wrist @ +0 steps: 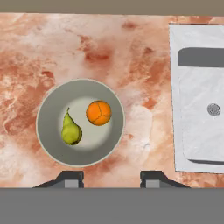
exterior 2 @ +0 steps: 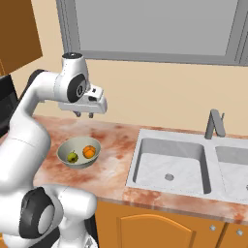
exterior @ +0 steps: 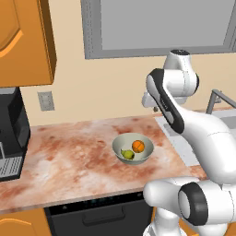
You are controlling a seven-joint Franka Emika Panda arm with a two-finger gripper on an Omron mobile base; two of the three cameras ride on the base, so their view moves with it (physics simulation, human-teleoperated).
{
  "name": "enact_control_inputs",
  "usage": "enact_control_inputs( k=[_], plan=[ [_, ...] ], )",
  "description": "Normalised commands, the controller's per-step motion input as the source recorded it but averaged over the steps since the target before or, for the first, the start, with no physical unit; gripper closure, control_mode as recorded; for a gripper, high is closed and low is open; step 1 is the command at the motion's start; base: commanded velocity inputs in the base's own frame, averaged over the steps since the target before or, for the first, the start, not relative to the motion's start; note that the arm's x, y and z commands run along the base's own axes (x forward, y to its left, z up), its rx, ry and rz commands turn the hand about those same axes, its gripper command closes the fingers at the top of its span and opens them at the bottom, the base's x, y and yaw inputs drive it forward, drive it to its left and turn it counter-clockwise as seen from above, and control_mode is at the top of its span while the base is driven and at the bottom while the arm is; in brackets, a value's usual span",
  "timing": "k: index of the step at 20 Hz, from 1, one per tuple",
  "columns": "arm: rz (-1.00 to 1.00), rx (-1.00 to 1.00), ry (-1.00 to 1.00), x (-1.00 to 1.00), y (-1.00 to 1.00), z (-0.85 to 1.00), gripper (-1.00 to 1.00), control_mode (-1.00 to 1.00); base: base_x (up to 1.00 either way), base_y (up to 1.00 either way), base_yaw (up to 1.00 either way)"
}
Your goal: Dump the orange and pear from the bowl so the bowl can be washed. Place the bowl in the sink after clearing the leftovers.
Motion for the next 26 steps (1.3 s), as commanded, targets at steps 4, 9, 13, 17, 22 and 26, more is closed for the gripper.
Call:
enact_control_inputs(
  k=[4,9,13,17,22,26],
  plan=[
    [0.00,0.03,-0.01,-0.17,0.00,0.00,-1.00,-1.00,0.00,0.00,0.00],
    [-0.06,0.13,0.01,-0.47,0.00,-0.28,-1.00,-1.00,0.00,0.00,0.00],
    [-0.07,0.24,0.17,-0.34,0.00,-0.60,-1.00,-1.00,0.00,0.00,0.00],
    [-0.05,0.11,0.17,-0.03,0.04,-0.79,-1.00,-1.00,0.00,0.00,0.00],
    [-0.06,0.00,0.14,0.15,0.17,-0.86,-1.00,-1.00,0.00,0.00,0.00],
    [-0.08,-0.01,0.09,0.13,0.07,-0.96,-1.00,-1.00,0.00,0.00,0.00]
  ],
)
